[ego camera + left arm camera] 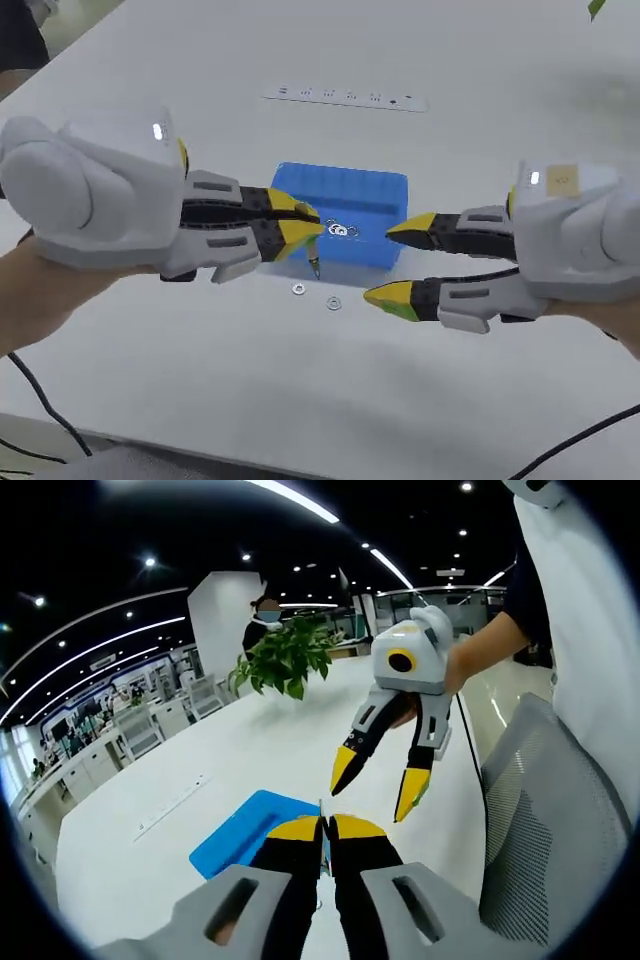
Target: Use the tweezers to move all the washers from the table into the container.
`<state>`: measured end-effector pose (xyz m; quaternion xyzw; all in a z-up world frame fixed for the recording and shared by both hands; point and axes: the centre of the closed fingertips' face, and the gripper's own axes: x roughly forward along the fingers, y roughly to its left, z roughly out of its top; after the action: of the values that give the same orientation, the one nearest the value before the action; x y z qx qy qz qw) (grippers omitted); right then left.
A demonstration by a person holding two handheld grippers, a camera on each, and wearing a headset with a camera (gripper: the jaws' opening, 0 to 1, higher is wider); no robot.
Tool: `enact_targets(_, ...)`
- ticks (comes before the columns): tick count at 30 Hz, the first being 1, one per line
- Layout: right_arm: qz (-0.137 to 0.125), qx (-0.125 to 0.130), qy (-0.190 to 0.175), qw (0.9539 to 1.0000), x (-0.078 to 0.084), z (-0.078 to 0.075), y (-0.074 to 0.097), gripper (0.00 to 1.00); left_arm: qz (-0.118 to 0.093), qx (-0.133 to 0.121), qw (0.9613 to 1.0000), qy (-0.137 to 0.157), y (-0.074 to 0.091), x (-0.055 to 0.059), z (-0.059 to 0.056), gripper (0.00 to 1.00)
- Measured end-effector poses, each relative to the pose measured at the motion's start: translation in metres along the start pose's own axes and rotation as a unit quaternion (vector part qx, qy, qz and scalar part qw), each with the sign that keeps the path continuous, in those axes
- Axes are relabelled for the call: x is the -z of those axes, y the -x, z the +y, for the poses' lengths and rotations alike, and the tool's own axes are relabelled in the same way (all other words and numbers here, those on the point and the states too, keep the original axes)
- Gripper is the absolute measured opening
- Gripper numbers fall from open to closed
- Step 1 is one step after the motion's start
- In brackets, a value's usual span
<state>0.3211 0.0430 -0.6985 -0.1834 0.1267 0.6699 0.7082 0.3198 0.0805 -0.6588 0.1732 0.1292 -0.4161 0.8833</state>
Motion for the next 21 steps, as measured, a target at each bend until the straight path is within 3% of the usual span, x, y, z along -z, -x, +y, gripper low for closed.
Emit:
enact_targets(5,0.027,0.005,0.006,0.9996,0.014,0.002,-0.003,0.47,-0.009,0.007,0.9998,0.013,-0.005,0.006,-0.005,0.06)
enact_targets(11,0.042,0.005,0.005,0.9991,0.026,0.004,-0.004,0.54,-0.013,0.016,0.9997,0.017,-0.013,0.010,-0.007,0.06)
enact_targets(15,0.049,0.006,0.009,0.9987,0.031,0.006,-0.004,0.64,-0.010,0.022,0.9997,0.005,-0.019,0.013,-0.009,0.06)
enact_targets(21,0.064,-0.001,0.008,0.9979,0.041,0.009,-0.004,0.68,-0.010,0.023,0.9996,0.012,-0.026,0.020,-0.007,0.06)
